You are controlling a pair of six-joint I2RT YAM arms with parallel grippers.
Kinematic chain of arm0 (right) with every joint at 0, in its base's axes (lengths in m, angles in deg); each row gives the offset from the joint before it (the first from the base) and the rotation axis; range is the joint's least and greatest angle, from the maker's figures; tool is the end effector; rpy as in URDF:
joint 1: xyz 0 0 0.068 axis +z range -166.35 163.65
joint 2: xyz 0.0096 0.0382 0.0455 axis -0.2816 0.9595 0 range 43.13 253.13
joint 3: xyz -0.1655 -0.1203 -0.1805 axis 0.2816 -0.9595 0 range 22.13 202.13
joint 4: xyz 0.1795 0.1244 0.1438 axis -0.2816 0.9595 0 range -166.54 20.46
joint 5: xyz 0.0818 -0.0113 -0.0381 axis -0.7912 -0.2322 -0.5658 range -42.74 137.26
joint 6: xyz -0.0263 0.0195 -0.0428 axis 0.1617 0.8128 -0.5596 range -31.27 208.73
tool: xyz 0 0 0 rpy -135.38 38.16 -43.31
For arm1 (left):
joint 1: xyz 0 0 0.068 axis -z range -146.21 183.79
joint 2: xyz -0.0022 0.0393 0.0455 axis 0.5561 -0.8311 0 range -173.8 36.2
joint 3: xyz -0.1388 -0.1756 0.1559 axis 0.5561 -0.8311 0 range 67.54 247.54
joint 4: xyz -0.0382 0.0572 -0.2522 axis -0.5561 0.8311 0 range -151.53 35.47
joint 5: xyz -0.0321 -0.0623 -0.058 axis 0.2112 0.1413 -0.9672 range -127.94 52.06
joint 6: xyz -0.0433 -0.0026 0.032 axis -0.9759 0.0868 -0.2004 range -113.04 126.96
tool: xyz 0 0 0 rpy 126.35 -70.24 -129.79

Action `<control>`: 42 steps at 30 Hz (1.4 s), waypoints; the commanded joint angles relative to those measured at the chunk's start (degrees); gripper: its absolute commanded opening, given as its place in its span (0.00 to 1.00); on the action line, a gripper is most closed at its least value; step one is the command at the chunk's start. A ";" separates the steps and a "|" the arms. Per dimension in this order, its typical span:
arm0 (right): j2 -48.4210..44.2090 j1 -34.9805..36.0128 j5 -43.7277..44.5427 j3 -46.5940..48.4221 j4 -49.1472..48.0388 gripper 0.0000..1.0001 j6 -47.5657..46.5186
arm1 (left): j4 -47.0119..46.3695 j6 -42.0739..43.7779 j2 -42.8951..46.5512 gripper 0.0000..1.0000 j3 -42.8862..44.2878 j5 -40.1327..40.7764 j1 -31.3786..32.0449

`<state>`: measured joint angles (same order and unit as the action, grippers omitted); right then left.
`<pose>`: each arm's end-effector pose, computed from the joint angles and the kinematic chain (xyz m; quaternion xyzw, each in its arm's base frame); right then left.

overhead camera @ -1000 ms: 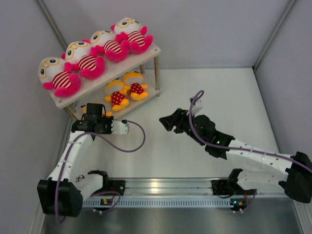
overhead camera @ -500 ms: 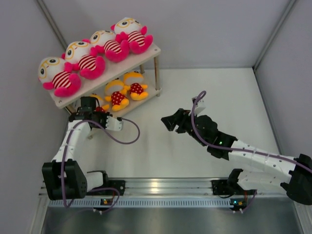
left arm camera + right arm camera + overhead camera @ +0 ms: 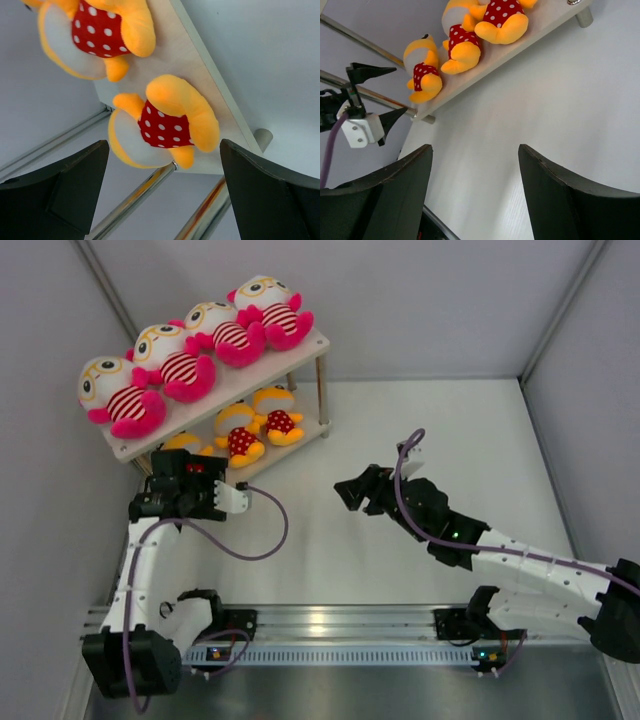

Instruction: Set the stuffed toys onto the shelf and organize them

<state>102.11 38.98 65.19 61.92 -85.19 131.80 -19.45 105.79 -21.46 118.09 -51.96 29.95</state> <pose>0.1461 0.1921 0.2962 0.0179 0.7660 0.3996 0.5032 0.2005 0.0048 0.2835 0.7146 0.5972 0.1987 0.3055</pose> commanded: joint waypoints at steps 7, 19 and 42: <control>-2.99 -0.49 2.19 0.81 3.19 0.71 -2.28 | 16.89 -18.30 16.50 0.98 -6.23 -11.82 -0.21; -7.12 -16.08 3.16 3.63 28.31 0.84 -9.40 | 15.93 -39.04 26.91 0.96 -20.21 7.32 -0.29; -24.53 -43.47 18.01 -8.94 29.04 0.99 -15.57 | -8.86 -67.79 32.88 0.97 -33.75 28.69 -0.47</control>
<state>78.13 -3.80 79.62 53.72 -52.23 112.83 -22.57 41.44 10.60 85.61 -26.39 29.78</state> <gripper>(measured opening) 0.992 0.971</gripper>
